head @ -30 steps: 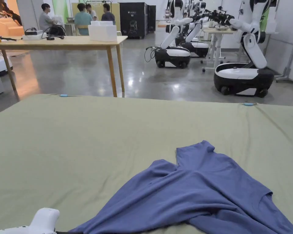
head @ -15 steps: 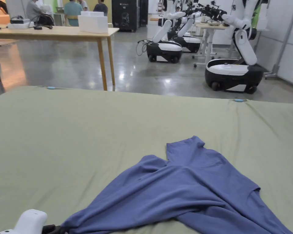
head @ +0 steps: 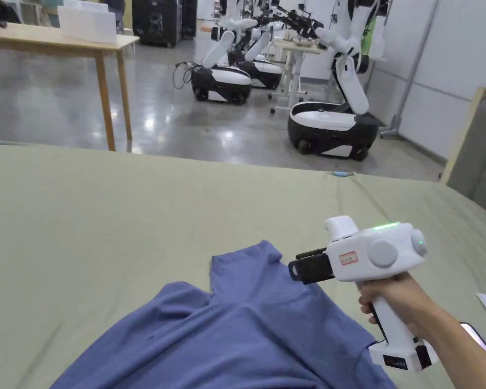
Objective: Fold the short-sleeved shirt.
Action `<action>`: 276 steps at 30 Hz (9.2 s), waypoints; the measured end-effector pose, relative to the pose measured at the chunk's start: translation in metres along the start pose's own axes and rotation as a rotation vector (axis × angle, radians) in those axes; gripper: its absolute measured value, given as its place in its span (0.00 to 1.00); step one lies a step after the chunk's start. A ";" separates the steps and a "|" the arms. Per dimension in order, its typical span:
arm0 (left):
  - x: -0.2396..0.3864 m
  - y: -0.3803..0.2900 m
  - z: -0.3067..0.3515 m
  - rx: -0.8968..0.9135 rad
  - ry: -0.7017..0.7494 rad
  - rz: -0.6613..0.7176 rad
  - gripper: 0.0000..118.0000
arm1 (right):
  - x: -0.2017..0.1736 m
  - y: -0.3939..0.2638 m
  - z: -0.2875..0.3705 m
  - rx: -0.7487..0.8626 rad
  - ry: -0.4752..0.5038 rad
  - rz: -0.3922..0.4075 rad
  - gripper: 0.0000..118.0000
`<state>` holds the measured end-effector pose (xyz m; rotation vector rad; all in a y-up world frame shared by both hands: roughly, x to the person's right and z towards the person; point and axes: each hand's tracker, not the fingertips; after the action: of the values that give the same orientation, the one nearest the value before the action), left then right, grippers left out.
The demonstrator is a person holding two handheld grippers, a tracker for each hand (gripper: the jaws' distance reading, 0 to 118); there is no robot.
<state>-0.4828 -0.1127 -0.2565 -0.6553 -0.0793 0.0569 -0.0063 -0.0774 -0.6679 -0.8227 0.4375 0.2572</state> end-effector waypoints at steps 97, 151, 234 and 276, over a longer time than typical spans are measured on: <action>-0.014 0.414 -0.113 0.410 0.036 0.146 0.03 | 0.068 0.152 0.245 0.578 -0.253 -0.174 0.02; -0.031 -0.058 0.181 0.232 -0.018 0.232 0.00 | -0.117 -0.346 0.444 0.438 -0.028 -0.336 0.02; -0.037 0.126 -0.140 -0.099 -0.001 0.082 0.03 | 0.015 -0.129 0.110 0.085 -0.095 -0.279 0.07; -0.044 0.069 -0.025 -0.047 0.139 0.053 0.98 | -0.096 -0.297 0.344 0.375 -0.067 -0.330 0.00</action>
<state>-0.5260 -0.0767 -0.3204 -0.7064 0.0709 0.0604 0.1182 -0.0186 -0.2241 -0.5054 0.2687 -0.1031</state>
